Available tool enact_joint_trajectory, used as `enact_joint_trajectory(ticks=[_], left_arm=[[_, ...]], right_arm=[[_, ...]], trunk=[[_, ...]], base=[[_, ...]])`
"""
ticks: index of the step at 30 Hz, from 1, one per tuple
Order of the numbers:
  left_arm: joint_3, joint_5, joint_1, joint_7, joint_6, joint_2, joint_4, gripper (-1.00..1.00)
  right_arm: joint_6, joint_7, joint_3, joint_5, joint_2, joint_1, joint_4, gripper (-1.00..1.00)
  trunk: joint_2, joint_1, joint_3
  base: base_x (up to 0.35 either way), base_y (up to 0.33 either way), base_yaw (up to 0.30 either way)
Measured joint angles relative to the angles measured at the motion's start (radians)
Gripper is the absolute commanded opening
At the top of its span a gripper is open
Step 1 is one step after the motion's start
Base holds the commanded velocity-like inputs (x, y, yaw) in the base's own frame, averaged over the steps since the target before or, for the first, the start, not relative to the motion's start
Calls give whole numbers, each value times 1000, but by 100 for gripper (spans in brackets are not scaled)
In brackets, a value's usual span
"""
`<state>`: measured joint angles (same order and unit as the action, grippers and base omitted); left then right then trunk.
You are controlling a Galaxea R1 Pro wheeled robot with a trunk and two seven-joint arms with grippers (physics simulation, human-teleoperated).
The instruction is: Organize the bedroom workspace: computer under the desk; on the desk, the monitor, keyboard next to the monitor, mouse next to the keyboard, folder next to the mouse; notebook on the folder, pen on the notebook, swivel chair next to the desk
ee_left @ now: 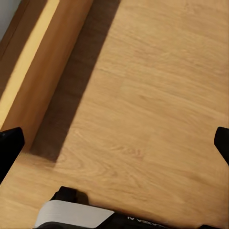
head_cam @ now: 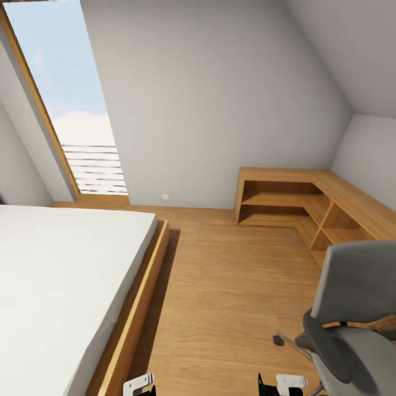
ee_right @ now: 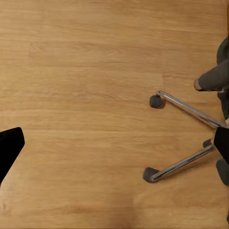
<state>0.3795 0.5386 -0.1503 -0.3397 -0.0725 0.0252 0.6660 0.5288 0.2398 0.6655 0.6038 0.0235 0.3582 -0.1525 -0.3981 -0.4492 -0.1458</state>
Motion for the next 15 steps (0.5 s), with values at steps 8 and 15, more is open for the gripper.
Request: enact_joint_trajectory(ticks=[8,15], left_arm=[[21,0,0,0,-15,0,-33,100],[23,0,0,0,-16,0,-38,100]], right_arm=[[88,-4,0,2,-6,0,30,100],[98,-6,1,2,-7,0,34,100]], trunk=[[0,0,0],[0,0,1]], base=[[222,170,0],[214,185,-108]])
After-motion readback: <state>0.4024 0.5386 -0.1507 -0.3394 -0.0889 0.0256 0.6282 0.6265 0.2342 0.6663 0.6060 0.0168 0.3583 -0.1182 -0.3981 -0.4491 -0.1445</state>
